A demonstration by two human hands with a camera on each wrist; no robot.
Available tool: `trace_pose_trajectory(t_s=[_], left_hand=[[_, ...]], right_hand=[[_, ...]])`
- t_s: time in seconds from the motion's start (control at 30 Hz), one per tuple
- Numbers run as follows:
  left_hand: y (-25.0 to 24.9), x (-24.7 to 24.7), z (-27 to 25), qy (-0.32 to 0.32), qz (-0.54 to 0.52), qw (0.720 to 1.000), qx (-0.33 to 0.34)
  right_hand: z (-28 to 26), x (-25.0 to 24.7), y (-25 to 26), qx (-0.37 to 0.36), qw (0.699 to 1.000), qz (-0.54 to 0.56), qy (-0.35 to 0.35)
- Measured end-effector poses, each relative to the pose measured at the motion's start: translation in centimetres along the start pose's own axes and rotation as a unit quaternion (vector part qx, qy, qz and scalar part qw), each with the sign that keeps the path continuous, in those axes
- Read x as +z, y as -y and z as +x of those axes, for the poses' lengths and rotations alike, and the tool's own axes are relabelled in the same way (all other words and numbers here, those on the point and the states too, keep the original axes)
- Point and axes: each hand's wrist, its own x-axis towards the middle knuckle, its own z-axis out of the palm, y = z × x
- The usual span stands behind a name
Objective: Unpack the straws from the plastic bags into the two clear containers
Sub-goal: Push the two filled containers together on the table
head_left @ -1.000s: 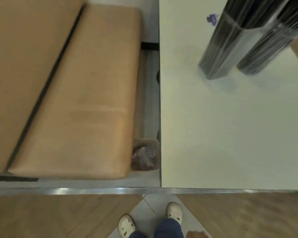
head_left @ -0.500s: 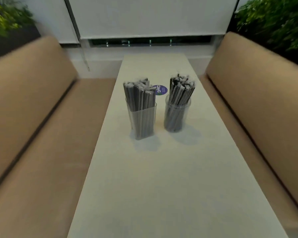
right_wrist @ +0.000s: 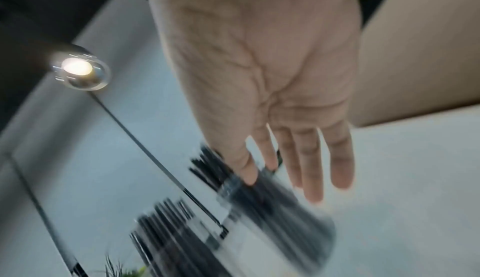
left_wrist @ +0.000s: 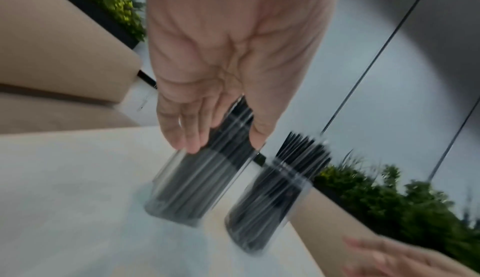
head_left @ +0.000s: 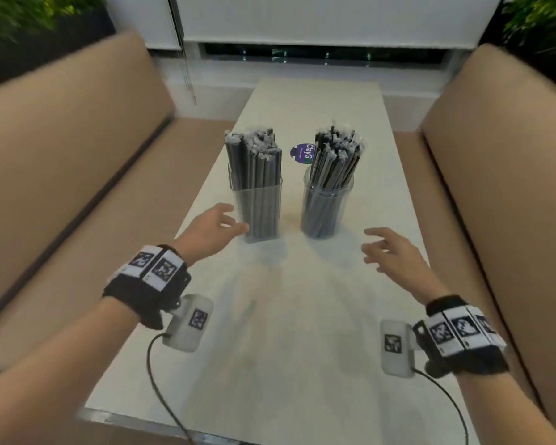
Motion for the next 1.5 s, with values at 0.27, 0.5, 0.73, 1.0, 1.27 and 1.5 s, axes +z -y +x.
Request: trace_pose_trajectory(t_s=[0.27,0.5,0.73,1.0,1.27,1.5], left_hand=[[-1.4,6.7,5.1,-0.106,-0.048,0.992,-0.05],[-2.2,6.3,12.2,-0.081,-0.056,0.995,0.012],[-3.3,5.6,18.9,-0.054,-0.072,0.995,0.038],[-3.7,5.5,23.7,-0.063,-0.099,0.991,0.06],[-4.3,5.5,26.8,-0.057,-0.104,0.99,0.075],[-4.8,5.6,27.4,-0.05,-0.103,0.99,0.076]], right_hand=[[9.9,8.8,-0.3,0.055,0.994,0.076,-0.056],[16.7,9.7,-0.4,0.048,0.987,0.093,-0.126],[22.1,9.2,0.9,0.011,0.982,0.11,-0.156],[27.5,9.7,2.3,0.02,0.967,0.144,-0.212],[31.2,9.9,3.4,0.039,0.953,0.121,-0.274],[31.6,9.7,3.5,0.045,0.955,0.147,-0.252]])
